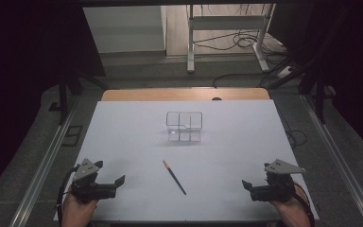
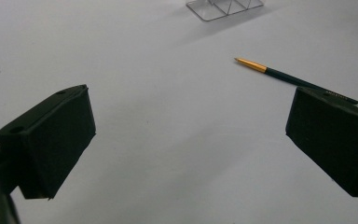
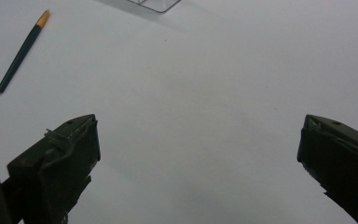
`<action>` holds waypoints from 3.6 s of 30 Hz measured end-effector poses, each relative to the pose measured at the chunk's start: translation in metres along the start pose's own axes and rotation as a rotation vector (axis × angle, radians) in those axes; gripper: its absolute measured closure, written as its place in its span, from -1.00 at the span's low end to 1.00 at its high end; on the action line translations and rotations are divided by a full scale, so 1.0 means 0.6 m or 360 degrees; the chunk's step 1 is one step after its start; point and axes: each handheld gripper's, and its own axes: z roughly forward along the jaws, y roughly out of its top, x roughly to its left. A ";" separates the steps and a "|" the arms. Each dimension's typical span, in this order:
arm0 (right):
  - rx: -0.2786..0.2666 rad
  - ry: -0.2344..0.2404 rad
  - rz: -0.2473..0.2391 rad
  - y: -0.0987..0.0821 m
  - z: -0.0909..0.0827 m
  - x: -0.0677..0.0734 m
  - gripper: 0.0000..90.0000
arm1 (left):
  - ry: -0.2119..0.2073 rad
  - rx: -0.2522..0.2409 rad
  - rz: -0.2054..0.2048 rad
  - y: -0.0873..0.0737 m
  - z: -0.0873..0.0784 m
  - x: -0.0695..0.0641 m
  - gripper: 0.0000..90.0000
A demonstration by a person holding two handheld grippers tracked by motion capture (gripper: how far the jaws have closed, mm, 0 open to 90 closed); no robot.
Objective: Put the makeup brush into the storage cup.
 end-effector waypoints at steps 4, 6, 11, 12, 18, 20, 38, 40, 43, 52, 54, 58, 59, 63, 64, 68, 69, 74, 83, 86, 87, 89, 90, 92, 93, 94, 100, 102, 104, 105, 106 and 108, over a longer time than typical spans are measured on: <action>0.0003 0.0024 0.0000 0.000 0.002 0.002 -1.00 | -0.0030 0.0004 -0.0017 0.001 -0.001 0.002 -0.95; -0.0002 0.0027 -0.0004 0.001 0.002 0.002 -1.00 | -0.0043 0.0016 -0.0016 0.000 0.001 0.002 -0.95; -0.0005 0.0034 -0.0001 0.001 0.002 0.001 -1.00 | -0.0062 0.0021 -0.0014 0.000 0.002 0.003 -0.95; -0.0006 0.0040 -0.0002 0.001 0.003 0.001 -1.00 | -0.0063 0.0021 -0.0013 0.000 0.002 0.003 -0.95; 0.0005 0.0058 0.0001 0.000 0.005 0.003 -1.00 | -0.0071 0.0043 -0.0013 0.000 0.005 0.003 -0.94; 0.0013 0.0059 0.0001 0.000 0.005 0.003 -1.00 | -0.0066 0.0058 -0.0013 0.000 0.006 0.001 -0.94; 0.0012 0.0035 -0.0018 0.002 0.006 0.003 -1.00 | -0.0092 0.0083 0.0031 0.019 0.018 -0.018 -0.92; 0.0013 0.0032 -0.0018 0.002 0.006 0.003 -1.00 | -0.0090 0.0084 0.0034 0.022 0.019 -0.020 -0.92; 0.0017 0.0032 -0.0018 0.002 0.007 0.004 -1.00 | -0.0092 0.0090 0.0035 0.026 0.021 -0.022 -0.92; 0.0027 0.0032 -0.0024 0.002 0.008 0.005 -1.00 | -0.0107 0.0114 0.0059 0.041 0.032 -0.036 -0.92; 0.0030 0.0032 -0.0025 0.002 0.008 0.005 -1.00 | -0.0105 0.0120 0.0065 0.045 0.034 -0.039 -0.92; 0.0036 0.0031 -0.0025 0.002 0.008 0.005 -1.00 | -0.0104 0.0137 0.0091 0.052 0.041 -0.047 -0.93; 0.0037 0.0030 -0.0024 0.002 0.008 0.005 -1.00 | -0.0103 0.0144 0.0097 0.054 0.042 -0.050 -0.94; 0.0040 0.0026 -0.0024 0.002 0.009 0.004 -1.00 | -0.0097 0.0174 0.0118 0.061 0.050 -0.057 -0.95; 0.0040 0.0025 -0.0023 0.002 0.009 0.004 -1.00 | -0.0100 0.0182 0.0121 0.063 0.052 -0.059 -0.95; 0.0043 0.0021 -0.0022 0.002 0.009 0.004 -1.00 | -0.0101 0.0220 0.0143 0.068 0.061 -0.066 -0.96; 0.0043 0.0021 -0.0021 0.002 0.009 0.004 -1.00 | -0.0098 0.0230 0.0151 0.069 0.063 -0.068 -0.96; 0.0043 0.0018 -0.0019 0.002 0.009 0.004 -1.00 | -0.0090 0.0254 0.0178 0.077 0.071 -0.075 -0.97; 0.0043 0.0017 -0.0017 0.002 0.009 0.004 -1.00 | -0.0136 0.0264 0.0146 0.090 0.083 -0.084 -0.98; 0.0046 0.0017 -0.0018 0.002 0.009 0.004 -1.00 | -0.0143 0.0279 0.0153 0.095 0.089 -0.089 -0.98; 0.0047 0.0017 -0.0018 0.002 0.009 0.004 -1.00 | -0.0145 0.0287 0.0152 0.097 0.092 -0.091 -0.98; 0.0048 0.0017 -0.0017 0.002 0.009 0.004 -1.00 | -0.0152 0.0300 0.0157 0.100 0.097 -0.095 -0.98; 0.0048 0.0017 -0.0017 0.002 0.009 0.004 -1.00 | -0.0157 0.0303 0.0158 0.102 0.099 -0.096 -0.98; 0.0049 0.0018 -0.0017 0.002 0.009 0.004 -1.00 | -0.0162 0.0315 0.0163 0.105 0.104 -0.100 -0.97; 0.0051 0.0018 -0.0016 0.002 0.009 0.004 -1.00 | -0.0164 0.0318 0.0163 0.106 0.107 -0.102 -0.97; 0.0052 0.0018 -0.0016 0.002 0.010 0.004 -1.00 | -0.0167 0.0323 0.0165 0.108 0.110 -0.104 -0.97; 0.0055 0.0020 -0.0019 0.002 0.010 0.005 -1.00 | -0.0179 0.0349 0.0173 0.117 0.126 -0.116 -0.97; 0.0056 0.0021 -0.0018 0.002 0.010 0.005 -1.00 | -0.0189 0.0363 0.0167 0.118 0.134 -0.121 -0.97; 0.0056 0.0022 -0.0020 0.002 0.010 0.005 -1.00 | -0.0182 0.0379 0.0175 0.120 0.140 -0.124 -0.97; 0.0057 0.0022 -0.0020 0.002 0.010 0.005 -1.00 | -0.0178 0.0389 0.0176 0.121 0.143 -0.127 -0.97; 0.0058 0.0023 -0.0021 0.002 0.010 0.005 -1.00 | -0.0177 0.0390 0.0174 0.121 0.146 -0.128 -0.96; 0.0058 0.0025 -0.0022 0.002 0.010 0.005 -1.00 | -0.0184 0.0400 0.0173 0.124 0.151 -0.132 -0.95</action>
